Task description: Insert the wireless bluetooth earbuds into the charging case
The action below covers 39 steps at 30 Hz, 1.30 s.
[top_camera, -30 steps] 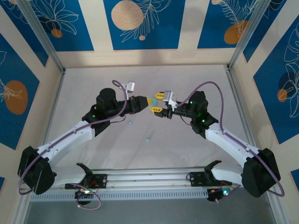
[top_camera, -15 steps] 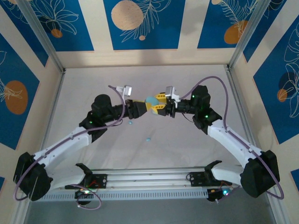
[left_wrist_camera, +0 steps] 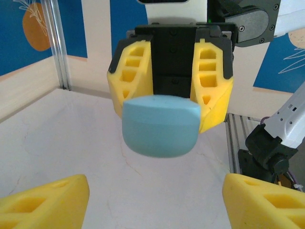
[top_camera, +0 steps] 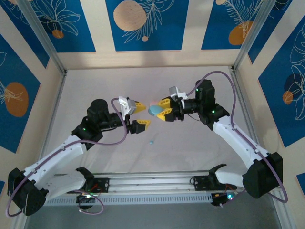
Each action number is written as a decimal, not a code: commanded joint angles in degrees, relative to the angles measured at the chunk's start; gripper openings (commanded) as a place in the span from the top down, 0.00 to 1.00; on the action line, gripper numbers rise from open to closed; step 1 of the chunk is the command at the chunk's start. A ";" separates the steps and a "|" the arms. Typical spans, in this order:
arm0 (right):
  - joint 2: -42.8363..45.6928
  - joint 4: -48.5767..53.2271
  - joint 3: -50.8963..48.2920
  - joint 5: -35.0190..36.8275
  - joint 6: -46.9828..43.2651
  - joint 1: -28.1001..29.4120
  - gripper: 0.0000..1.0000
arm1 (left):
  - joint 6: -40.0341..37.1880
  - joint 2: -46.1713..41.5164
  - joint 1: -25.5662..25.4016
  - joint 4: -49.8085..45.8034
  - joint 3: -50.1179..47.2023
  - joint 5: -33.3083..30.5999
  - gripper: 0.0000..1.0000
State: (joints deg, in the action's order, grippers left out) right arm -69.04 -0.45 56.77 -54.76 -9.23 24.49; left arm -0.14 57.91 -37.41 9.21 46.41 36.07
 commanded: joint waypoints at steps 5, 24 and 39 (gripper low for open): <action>-0.64 3.58 2.61 -0.33 -3.65 1.90 0.70 | 0.42 0.97 -0.12 6.28 -0.36 3.67 0.32; -1.01 0.71 1.60 2.03 -3.68 2.76 0.70 | 3.61 3.88 -0.13 7.94 0.87 6.04 0.47; -1.41 1.01 1.50 2.02 -4.68 2.94 0.70 | 4.96 4.23 -0.18 10.05 0.33 6.72 0.51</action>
State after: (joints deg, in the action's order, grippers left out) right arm -70.30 0.69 57.54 -52.64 -13.08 27.05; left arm 4.38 61.76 -37.41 17.21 46.41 40.56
